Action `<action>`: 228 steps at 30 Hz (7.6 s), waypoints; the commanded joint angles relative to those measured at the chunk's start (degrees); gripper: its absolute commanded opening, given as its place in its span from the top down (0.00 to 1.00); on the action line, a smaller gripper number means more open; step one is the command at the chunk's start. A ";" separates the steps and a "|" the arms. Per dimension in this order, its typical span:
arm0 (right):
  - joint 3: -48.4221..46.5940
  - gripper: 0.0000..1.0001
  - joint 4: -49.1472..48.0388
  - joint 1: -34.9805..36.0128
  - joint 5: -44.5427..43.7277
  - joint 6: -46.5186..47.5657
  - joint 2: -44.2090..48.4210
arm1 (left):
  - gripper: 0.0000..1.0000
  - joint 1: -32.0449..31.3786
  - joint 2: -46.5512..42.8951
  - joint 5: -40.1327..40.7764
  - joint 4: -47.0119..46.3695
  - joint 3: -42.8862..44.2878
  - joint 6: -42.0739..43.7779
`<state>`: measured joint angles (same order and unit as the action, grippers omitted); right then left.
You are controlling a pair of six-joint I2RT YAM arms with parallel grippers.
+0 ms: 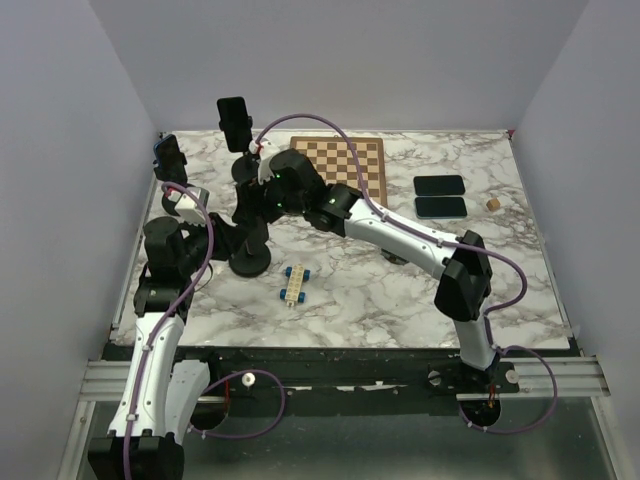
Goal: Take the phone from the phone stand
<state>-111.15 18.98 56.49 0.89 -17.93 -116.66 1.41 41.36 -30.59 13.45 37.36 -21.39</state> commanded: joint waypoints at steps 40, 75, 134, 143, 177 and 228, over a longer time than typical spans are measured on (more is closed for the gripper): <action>8.42 0.99 -10.37 -7.22 51.21 -1.46 6.62 | 1.00 -0.46 1.08 2.28 1.75 -0.40 1.70; 58.81 0.99 4.87 -6.87 3.67 -34.43 30.97 | 1.00 -0.36 -1.92 12.05 6.06 1.31 0.73; 66.37 0.00 -9.65 -2.08 -7.04 -33.10 32.01 | 0.65 -0.01 -1.28 12.53 8.11 2.67 0.66; 71.10 0.00 -10.67 -2.01 -8.48 -30.85 39.50 | 0.33 0.08 -1.90 14.16 8.15 2.74 0.73; 76.79 0.00 -5.68 -2.02 -9.87 -26.84 63.22 | 0.01 14.83 21.81 24.13 -6.00 28.98 3.14; 71.92 0.00 0.34 -2.08 -8.60 -24.31 68.63 | 0.98 21.01 48.64 0.93 -13.10 37.20 4.54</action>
<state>-38.30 21.87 54.06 -9.52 -41.95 -47.59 22.39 94.24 -28.27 2.76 77.60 -12.23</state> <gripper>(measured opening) 0.998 0.151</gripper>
